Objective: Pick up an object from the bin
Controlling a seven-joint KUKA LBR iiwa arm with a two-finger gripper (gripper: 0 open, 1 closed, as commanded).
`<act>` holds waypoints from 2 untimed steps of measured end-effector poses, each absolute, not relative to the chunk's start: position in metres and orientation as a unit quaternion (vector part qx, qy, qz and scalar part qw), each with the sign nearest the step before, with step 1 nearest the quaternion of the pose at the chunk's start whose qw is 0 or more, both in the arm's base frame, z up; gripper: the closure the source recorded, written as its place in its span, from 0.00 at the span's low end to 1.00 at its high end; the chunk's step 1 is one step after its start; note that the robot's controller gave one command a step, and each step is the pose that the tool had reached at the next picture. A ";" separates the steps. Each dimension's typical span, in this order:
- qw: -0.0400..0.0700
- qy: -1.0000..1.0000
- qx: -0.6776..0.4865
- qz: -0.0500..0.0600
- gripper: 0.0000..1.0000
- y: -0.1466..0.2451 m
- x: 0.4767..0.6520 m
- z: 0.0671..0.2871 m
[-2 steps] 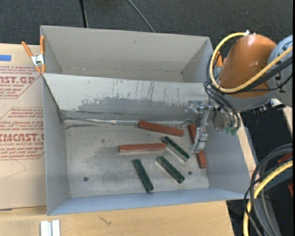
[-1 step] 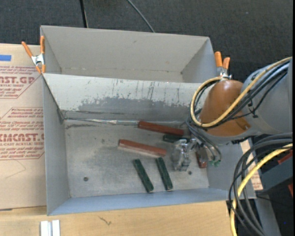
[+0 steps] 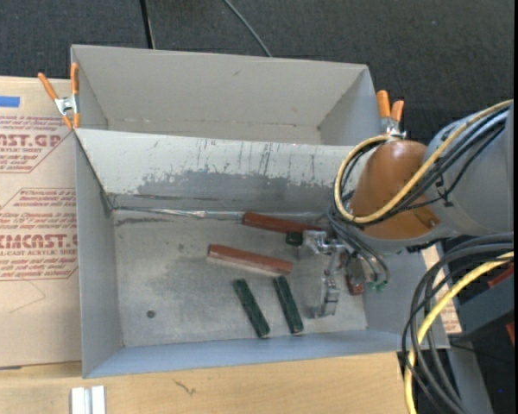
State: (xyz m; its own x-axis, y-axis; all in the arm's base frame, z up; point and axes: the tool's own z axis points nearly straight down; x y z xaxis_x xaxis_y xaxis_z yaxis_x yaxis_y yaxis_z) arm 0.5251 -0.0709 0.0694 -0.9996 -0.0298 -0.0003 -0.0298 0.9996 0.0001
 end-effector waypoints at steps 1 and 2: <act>0.000 1.000 -0.015 0.000 0.00 -0.071 0.525 0.069; 0.000 1.000 0.001 0.000 0.00 -0.025 0.521 0.069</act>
Offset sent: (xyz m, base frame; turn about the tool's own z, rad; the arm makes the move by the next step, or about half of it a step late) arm -0.0112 0.1345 0.0006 0.0656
